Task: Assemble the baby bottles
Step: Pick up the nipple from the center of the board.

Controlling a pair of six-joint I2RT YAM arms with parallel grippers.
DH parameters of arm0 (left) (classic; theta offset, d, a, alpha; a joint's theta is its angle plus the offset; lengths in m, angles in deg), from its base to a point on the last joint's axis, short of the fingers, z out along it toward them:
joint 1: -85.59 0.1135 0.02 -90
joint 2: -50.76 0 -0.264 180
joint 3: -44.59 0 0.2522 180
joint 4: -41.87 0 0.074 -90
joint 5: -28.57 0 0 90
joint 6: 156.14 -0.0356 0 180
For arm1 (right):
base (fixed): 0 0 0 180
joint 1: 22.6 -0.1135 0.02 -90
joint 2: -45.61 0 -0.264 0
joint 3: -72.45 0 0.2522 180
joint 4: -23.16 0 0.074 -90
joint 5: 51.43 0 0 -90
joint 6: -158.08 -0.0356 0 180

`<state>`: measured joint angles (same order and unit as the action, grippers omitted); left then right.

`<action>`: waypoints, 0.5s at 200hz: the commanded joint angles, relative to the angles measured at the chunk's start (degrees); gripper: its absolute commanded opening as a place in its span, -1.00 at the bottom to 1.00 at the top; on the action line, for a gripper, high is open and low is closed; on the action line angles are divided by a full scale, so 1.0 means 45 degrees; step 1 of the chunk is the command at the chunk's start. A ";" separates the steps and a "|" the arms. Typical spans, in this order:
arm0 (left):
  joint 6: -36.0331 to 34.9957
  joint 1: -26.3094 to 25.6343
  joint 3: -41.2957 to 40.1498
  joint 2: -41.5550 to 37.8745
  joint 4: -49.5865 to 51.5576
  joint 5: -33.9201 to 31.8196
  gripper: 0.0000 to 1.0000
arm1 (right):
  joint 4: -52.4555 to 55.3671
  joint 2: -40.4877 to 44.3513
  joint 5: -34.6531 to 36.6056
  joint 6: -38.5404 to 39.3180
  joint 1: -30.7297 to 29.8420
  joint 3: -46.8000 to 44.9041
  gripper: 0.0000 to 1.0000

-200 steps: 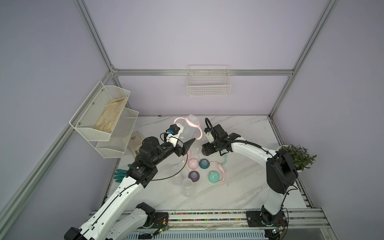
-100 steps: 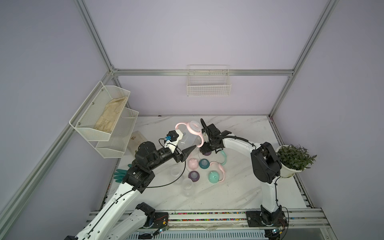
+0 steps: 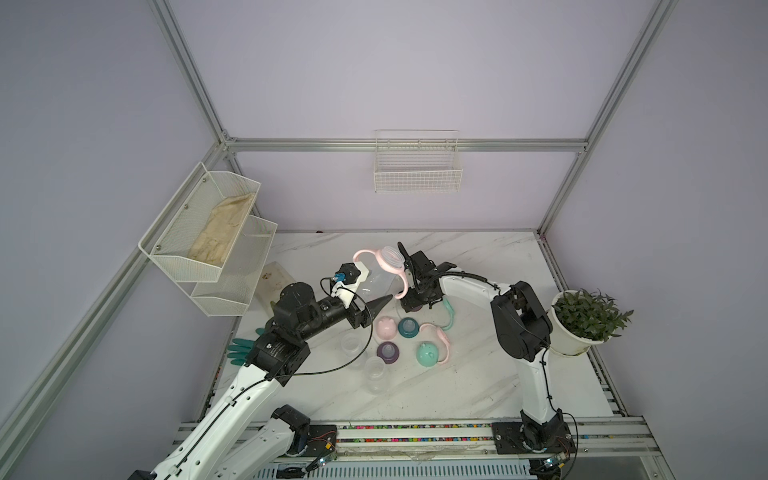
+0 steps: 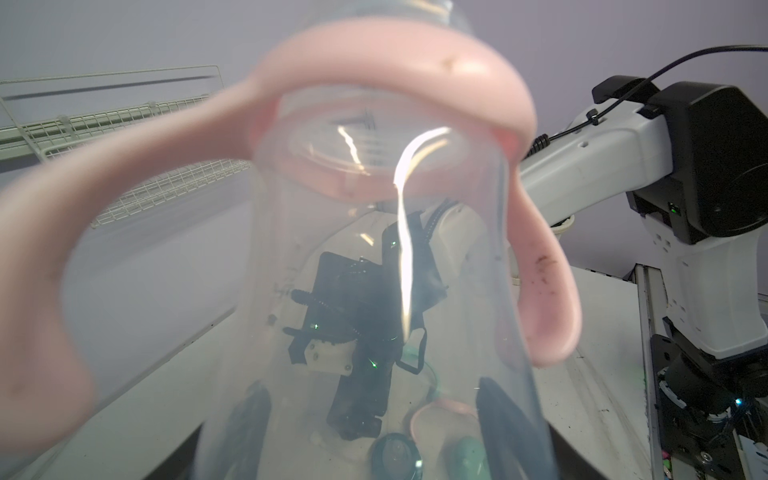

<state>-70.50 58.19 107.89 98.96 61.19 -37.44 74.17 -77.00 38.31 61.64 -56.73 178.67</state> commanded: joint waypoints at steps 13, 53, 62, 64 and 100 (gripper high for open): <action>-0.0311 0.0053 -0.0095 -0.0336 -0.0360 -0.0022 -1.00 | 0.0257 -0.0372 0.0358 0.0219 -0.0196 0.0160 0.79; -0.0289 0.0053 -0.0146 -0.0408 -0.0300 -0.0151 -1.00 | 0.0333 -0.0666 0.0819 0.0193 -0.0461 0.0175 0.77; -0.0283 0.0053 -0.0145 -0.0402 -0.0303 -0.0174 -1.00 | 0.0356 -0.0731 0.0976 0.0186 -0.0533 0.0164 0.75; -0.0281 0.0053 -0.0148 -0.0400 -0.0305 -0.0184 -1.00 | 0.0369 -0.0739 0.1014 0.0167 -0.0539 0.0172 0.75; -0.0282 0.0053 -0.0149 -0.0345 -0.0315 -0.0318 -1.00 | 0.0583 -0.0840 0.1472 0.0090 -0.0716 0.0205 0.46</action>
<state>-70.50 58.19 107.89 98.18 61.32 -38.03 74.39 -78.77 42.66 62.08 -59.04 179.28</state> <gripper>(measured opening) 0.766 0.799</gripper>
